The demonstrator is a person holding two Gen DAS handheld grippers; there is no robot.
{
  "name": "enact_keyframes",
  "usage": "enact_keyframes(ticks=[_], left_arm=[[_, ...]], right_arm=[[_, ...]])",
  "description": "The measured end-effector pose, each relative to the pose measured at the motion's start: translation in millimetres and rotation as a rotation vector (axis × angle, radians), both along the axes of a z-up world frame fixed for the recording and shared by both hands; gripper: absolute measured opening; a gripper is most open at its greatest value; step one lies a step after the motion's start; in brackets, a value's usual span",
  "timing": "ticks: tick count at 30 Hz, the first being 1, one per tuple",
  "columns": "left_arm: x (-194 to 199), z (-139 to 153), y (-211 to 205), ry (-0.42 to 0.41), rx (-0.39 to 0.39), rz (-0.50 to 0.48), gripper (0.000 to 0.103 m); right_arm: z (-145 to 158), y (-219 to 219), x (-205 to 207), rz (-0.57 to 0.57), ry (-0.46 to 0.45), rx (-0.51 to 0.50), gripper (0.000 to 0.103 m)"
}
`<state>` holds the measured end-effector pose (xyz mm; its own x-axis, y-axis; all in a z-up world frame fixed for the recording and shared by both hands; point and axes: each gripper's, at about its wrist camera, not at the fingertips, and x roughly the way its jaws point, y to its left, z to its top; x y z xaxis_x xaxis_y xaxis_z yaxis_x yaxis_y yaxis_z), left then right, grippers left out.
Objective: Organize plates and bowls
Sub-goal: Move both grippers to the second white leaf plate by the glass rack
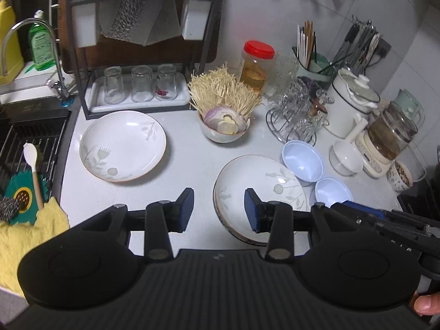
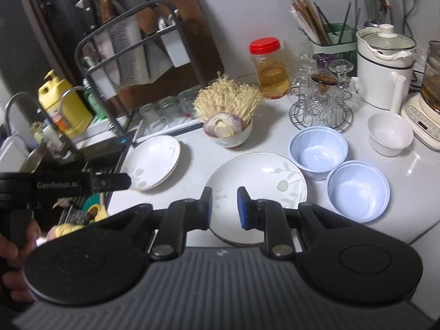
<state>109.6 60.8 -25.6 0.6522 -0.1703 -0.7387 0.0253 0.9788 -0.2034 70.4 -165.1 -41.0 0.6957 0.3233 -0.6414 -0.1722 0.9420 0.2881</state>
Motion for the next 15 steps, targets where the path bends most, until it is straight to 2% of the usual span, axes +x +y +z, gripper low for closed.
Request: enact_keyframes(ticks=[7,15], left_arm=[[-26.3,-0.2,-16.0,0.018,0.027,0.079,0.049],[-44.8,0.5,-8.7,0.020,0.040,0.140,0.049]], right_arm=[[-2.3,-12.2,-10.0,0.096,-0.002,-0.003,0.023],[-3.7,-6.5,-13.6,0.164,0.000,0.013,0.023]])
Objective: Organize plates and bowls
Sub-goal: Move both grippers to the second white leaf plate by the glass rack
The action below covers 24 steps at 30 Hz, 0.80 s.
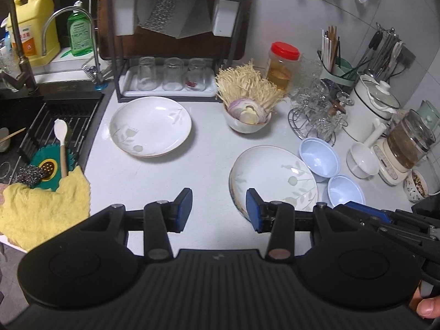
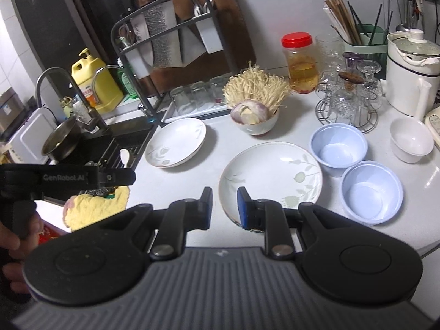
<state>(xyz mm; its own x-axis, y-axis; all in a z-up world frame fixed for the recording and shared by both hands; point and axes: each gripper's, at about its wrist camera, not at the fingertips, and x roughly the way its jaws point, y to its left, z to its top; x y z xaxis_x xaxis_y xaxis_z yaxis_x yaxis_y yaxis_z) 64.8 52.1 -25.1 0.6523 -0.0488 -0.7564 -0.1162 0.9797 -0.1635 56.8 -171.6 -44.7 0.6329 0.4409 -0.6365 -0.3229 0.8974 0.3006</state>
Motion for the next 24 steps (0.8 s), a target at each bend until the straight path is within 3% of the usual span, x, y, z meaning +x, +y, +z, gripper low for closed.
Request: enact_keyframes(ticks=[8,15,16,17,19,24], left_arm=[[6.5,-11.4,32.9,0.021,-0.017,0.037,0.050],[34.8,-20.8,75.6,0.023,-0.035,0.043,0.058],[41.4,-22.1,82.8,0.022,-0.032,0.041,0.059],[46.3,-23.5,88.8,0.019,-0.028,0.040,0.062],[57.2,-28.3,102.9,0.016,-0.021,0.039,0.065],[88.5,-50.3,142.4,0.029,-0.046,0.028,0.071]], right_arm=[[-5.5,24.9,12.3,0.054,0.012,0.015,0.024],[-10.8,55.1,40.3,0.006,0.029,0.018,0.026],[-12.9,59.8,46.2,-0.008,0.039,0.022,0.040],[-15.0,64.2,51.9,-0.021,0.047,0.028,0.060],[-19.5,73.5,63.4,-0.055,0.047,0.041,0.081],[-33.5,98.0,94.0,-0.081,0.076,0.050,0.080]])
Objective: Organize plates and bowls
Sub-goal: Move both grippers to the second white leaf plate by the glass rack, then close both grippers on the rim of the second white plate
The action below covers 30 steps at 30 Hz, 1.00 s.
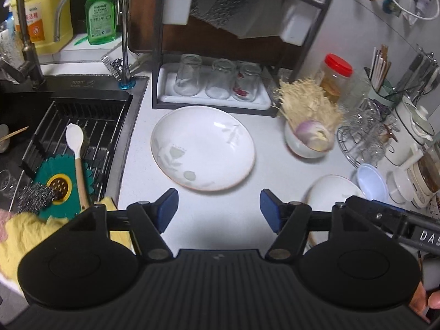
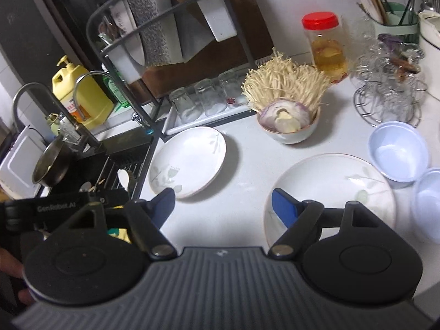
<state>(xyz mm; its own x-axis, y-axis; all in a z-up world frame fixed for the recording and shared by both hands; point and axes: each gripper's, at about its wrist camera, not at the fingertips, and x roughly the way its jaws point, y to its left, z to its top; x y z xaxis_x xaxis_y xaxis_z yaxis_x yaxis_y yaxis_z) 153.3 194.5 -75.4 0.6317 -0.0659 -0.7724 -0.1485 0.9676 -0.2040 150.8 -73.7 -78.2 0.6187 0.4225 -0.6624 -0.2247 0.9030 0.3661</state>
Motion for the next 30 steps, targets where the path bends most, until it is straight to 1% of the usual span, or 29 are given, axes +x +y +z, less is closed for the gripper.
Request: enact_keyframes(ticks=[2,5,7,8,10,12,13,15,16,18,21,23,25,26,28,30], left_arm=[[11.5,-10.6,11.5,0.011,0.014,0.005,0.071],[27.1,-26.6,29.9,0.026,0.013,0.025,0.071],[34.4,-32.6,37.2,0.015,0.065,0.020,0.071],[37.7,-35.5,41.6,0.015,0.075,0.018,0.071],[44.7,-40.1,53.4,0.017,0.045,0.029,0.071],[51.2,-44.0,61.9,0.020,0.042,0.041,0.071],[55.6,-46.2,66.6,0.023,0.034,0.048,0.071],[62.1,-52.9,76.2,0.017,-0.014,0.063,0.071],[66.5,-58.2,79.6,0.028,-0.023,0.071,0.071],[74.5,-67.3,83.6,0.038,-0.027,0.075,0.071],[87.0,-79.6,90.0,0.058,-0.044,0.076,0.070],[94.9,-86.3,93.7,0.067,-0.059,0.067,0.070],[101.6,-90.9,95.1,0.062,-0.058,0.058,0.070],[105.1,-93.3,95.7,0.062,-0.057,0.055,0.069],[112.5,-99.6,98.0,0.066,-0.059,0.048,0.065],[120.2,-106.5,100.8,0.077,-0.066,0.049,0.059]], right_arm=[[-6.4,10.0,11.1,-0.006,0.005,0.001,0.079],[-17.6,25.0,27.4,-0.005,0.018,-0.008,0.079],[-25.4,34.8,37.9,-0.003,0.022,-0.013,0.077],[-28.9,38.8,43.5,-0.010,0.030,-0.014,0.077],[-34.8,46.8,54.8,-0.011,0.036,-0.009,0.076],[-39.9,51.9,65.6,-0.012,0.032,-0.013,0.075],[-42.9,54.5,71.4,-0.008,0.033,-0.014,0.072],[-50.3,60.2,81.9,-0.002,0.026,-0.030,0.071],[-55.4,63.4,87.0,-0.002,0.031,-0.043,0.071],[-65.4,68.8,96.8,0.002,0.060,-0.043,0.065],[-79.4,76.8,107.1,0.003,0.086,-0.056,0.063],[-88.0,81.6,112.7,0.003,0.109,-0.065,0.057],[-94.5,86.9,118.0,0.010,0.121,-0.068,0.056],[-96.7,89.3,120.3,0.009,0.120,-0.077,0.053],[-100.9,93.2,126.4,0.004,0.127,-0.086,0.048],[-105.0,96.2,133.4,-0.005,0.135,-0.085,0.046]])
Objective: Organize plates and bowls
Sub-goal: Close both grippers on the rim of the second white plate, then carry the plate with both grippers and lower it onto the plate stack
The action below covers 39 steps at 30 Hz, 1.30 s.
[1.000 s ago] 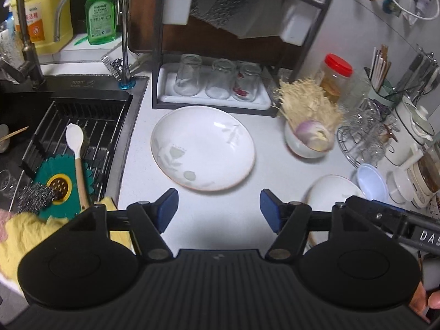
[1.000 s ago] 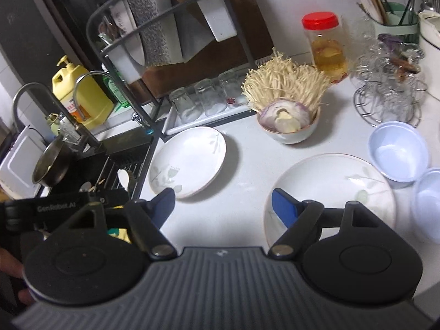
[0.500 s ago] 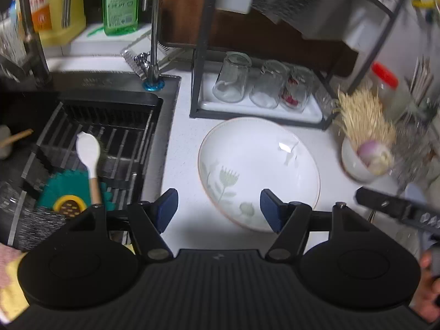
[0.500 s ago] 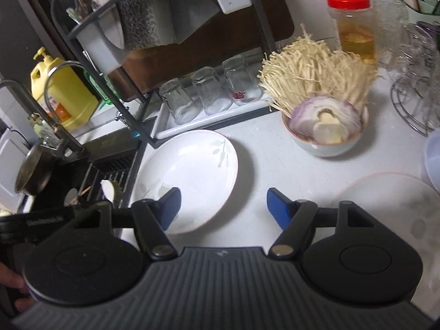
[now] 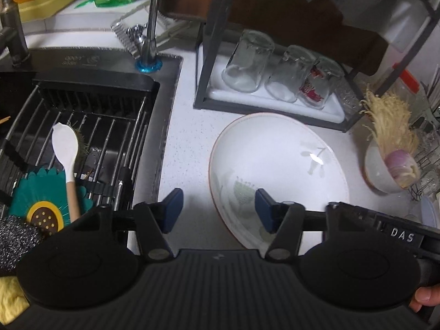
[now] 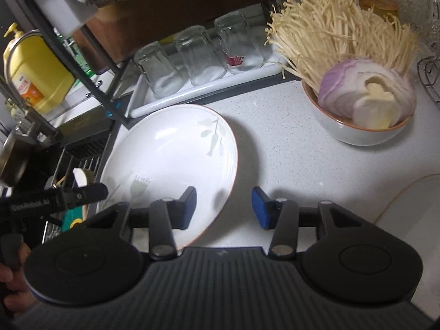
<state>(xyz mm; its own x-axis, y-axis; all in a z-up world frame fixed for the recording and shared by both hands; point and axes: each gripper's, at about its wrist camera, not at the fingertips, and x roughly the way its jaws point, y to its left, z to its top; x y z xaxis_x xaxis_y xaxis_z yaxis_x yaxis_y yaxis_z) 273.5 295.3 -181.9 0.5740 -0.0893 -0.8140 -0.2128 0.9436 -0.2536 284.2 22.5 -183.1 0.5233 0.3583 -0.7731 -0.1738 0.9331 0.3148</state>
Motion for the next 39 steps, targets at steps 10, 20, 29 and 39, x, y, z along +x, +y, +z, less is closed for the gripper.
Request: enact_keyframes(ticks=[10,20,29,39], left_arm=[[31.3,-20.2,16.0,0.001,0.001,-0.044,0.044],[44.0,-26.6,12.0,-0.002,-0.051,-0.088,0.025],[40.8,-24.1,9.8,0.024,-0.086,-0.085,0.025],[18.3,2.5,-11.5,0.033,-0.110,-0.111,0.025]], right_arm=[[-10.4,19.1,31.1,0.015,-0.013,-0.041,0.035],[-18.6,19.4,38.6,0.026,-0.003,-0.037,0.023],[-15.2,8.5,29.5,0.019,0.031,-0.009,0.023],[13.3,-16.6,5.6,0.017,0.017,0.010,0.023]])
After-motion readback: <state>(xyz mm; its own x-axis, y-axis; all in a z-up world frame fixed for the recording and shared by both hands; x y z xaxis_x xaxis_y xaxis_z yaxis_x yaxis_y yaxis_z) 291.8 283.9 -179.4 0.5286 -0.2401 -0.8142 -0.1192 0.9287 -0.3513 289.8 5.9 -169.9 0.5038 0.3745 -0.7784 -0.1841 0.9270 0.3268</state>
